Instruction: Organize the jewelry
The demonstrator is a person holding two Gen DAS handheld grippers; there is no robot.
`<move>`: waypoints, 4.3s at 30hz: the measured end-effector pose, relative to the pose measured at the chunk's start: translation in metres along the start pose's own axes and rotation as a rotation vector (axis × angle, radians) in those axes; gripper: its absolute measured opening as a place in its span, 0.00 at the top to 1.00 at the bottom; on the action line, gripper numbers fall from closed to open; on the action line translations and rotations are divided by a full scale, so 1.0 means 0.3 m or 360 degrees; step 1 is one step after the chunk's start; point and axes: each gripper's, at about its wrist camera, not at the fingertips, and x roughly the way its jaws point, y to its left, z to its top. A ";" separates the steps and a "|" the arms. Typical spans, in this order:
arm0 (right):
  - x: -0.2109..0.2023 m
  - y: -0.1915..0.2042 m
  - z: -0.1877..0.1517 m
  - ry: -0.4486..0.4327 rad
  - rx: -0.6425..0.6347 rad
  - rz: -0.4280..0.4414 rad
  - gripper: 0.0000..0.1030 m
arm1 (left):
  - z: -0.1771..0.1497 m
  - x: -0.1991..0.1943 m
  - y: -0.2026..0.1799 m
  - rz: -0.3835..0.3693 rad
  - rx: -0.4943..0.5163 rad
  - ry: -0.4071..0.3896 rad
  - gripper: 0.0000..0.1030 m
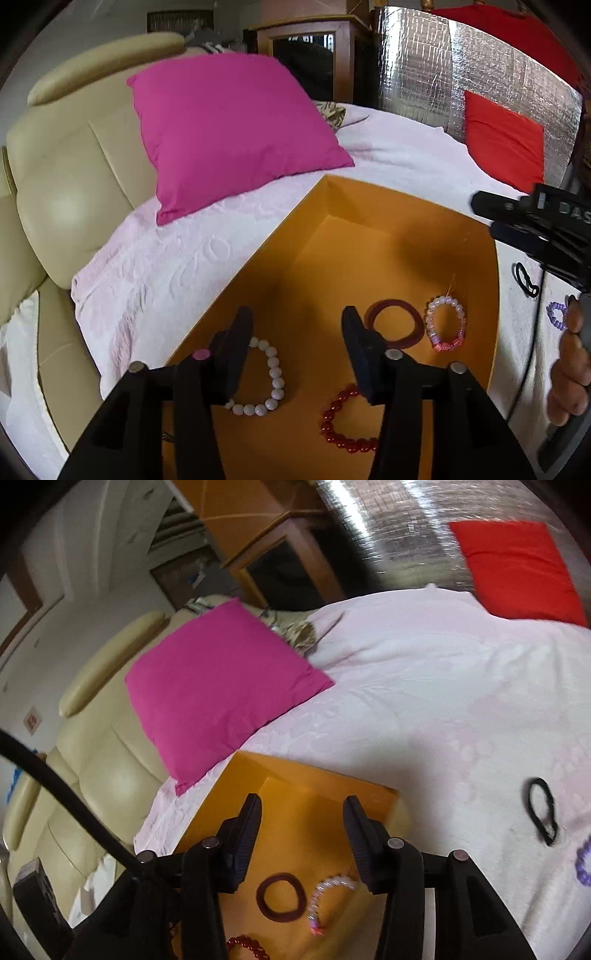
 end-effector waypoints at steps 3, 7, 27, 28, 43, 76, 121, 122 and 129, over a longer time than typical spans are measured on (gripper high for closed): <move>-0.057 -0.051 0.004 0.0001 0.0077 0.0064 0.51 | 0.005 -0.020 -0.028 0.0022 0.0012 -0.0037 0.39; -0.114 -0.103 -0.002 0.0075 0.0205 0.0319 0.51 | 0.009 -0.045 -0.067 0.0055 0.0017 -0.0076 0.37; -0.833 -0.650 -0.186 -0.0169 0.0590 -0.0476 0.51 | -0.048 -0.214 -0.561 -0.0018 0.0386 -0.0378 0.22; -0.847 -0.674 -0.191 -0.0168 0.0610 -0.0506 0.51 | -0.057 -0.215 -0.591 -0.0027 0.0417 -0.0381 0.22; -0.778 -0.719 -0.200 -0.0049 0.0536 -0.0526 0.57 | -0.112 -0.102 -0.777 -0.0243 0.0549 -0.0107 0.22; -0.536 -0.906 -0.092 -0.0051 0.0758 -0.0481 0.68 | -0.089 0.075 -1.026 -0.0760 0.0674 -0.0020 0.50; -0.746 -0.693 -0.376 0.0188 0.0494 -0.0712 0.90 | -0.295 -0.087 -0.850 -0.0859 0.0806 0.0286 0.91; -0.735 -0.695 -0.372 0.0201 0.0486 -0.0722 0.90 | -0.297 -0.083 -0.856 -0.0865 0.0823 0.0293 0.87; -0.646 -0.691 -0.353 0.0299 0.0394 -0.0820 0.90 | -0.304 -0.079 -0.882 -0.0894 0.0931 0.0261 0.79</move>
